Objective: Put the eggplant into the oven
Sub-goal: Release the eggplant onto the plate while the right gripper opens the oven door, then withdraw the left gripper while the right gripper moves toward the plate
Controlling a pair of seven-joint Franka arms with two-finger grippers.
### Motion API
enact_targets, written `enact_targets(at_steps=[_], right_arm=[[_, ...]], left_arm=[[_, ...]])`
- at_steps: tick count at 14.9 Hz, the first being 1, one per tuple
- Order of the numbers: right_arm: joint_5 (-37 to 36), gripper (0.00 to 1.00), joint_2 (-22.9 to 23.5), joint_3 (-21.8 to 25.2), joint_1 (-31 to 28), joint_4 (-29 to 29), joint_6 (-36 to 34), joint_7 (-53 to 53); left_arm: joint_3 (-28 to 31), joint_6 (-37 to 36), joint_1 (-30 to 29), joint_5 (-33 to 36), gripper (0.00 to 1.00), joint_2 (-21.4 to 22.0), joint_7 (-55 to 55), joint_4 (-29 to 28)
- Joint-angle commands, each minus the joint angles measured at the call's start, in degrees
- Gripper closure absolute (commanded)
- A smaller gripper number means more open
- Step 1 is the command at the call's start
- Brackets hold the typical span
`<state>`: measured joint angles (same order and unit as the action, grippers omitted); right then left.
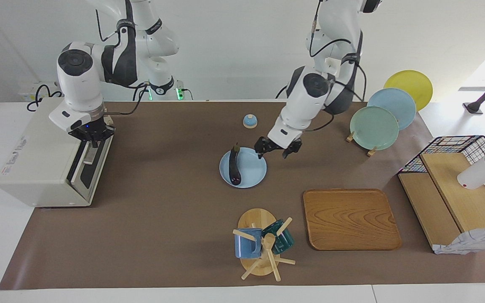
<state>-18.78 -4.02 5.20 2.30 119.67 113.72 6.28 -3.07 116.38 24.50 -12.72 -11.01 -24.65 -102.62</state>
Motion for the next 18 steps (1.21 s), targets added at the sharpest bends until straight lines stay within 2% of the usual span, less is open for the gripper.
enact_targets(at_steps=[1, 7, 14, 18], right_arm=[[1.9, 1.00, 2.3, 0.2, -0.2, 3.2, 6.8, -0.9], [6.5, 1.00, 5.4, 0.2, 0.3, 5.7, 13.3, -1.9], [6.6, 1.00, 8.1, 0.2, 3.3, 10.9, 24.4, -7.2], [9.2, 1.00, 11.1, 0.2, 4.3, 10.9, 26.7, -8.6]], left_arm=[[-0.4, -8.5, -7.0, 4.5, 0.00, 0.4, 5.7, 5.4], [-0.4, -14.6, -18.7, 7.8, 0.00, 5.5, 20.2, 5.7], [-0.4, -23.2, -19.8, 10.0, 0.00, 11.3, 20.4, 4.3], [-0.4, -23.4, -19.3, 10.2, 0.00, 14.0, 20.6, 0.4]])
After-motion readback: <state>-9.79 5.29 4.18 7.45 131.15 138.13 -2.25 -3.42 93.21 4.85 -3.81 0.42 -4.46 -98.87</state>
